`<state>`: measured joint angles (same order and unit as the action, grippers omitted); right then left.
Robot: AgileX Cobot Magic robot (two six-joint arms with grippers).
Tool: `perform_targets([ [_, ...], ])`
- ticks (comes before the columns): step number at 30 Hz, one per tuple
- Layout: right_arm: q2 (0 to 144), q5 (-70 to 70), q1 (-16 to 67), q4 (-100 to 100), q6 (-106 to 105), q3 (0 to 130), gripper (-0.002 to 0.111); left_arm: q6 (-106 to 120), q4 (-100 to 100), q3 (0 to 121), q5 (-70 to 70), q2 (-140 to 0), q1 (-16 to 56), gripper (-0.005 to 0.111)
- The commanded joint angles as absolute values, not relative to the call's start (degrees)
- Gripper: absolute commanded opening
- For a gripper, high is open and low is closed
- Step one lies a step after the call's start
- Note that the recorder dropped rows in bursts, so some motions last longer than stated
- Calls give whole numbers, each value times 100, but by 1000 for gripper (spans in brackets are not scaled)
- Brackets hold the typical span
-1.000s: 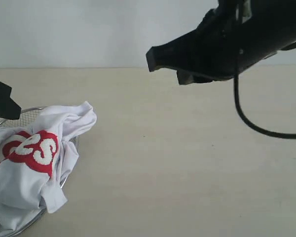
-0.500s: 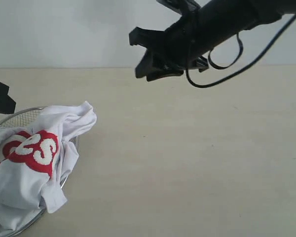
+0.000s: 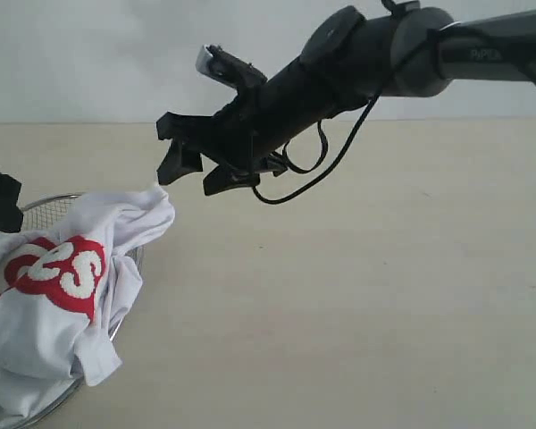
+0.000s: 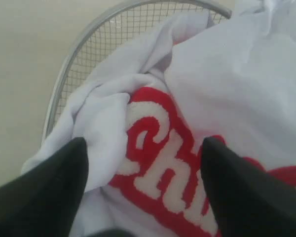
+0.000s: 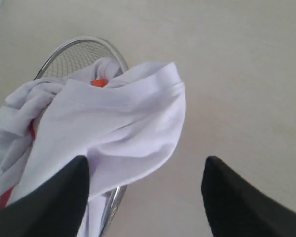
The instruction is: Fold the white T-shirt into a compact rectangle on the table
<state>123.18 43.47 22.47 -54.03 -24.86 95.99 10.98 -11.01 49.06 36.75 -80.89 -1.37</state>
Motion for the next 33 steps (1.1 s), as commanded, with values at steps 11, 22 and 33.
perform_targets([
  [11, 12976, 3486, 2714, -6406, -3071, 9674, 59, 1024, -1051, 4940, 3450, -8221, -154, 61],
  [22, 12983, 3440, 2766, -6382, -3107, 9674, 5, 1024, -1051, 4940, 3489, -8221, -154, 61],
  [33, 12122, 3796, 2766, -6119, -3164, 9662, 0, 994, -1066, 4940, 3361, -8221, -225, 61],
])
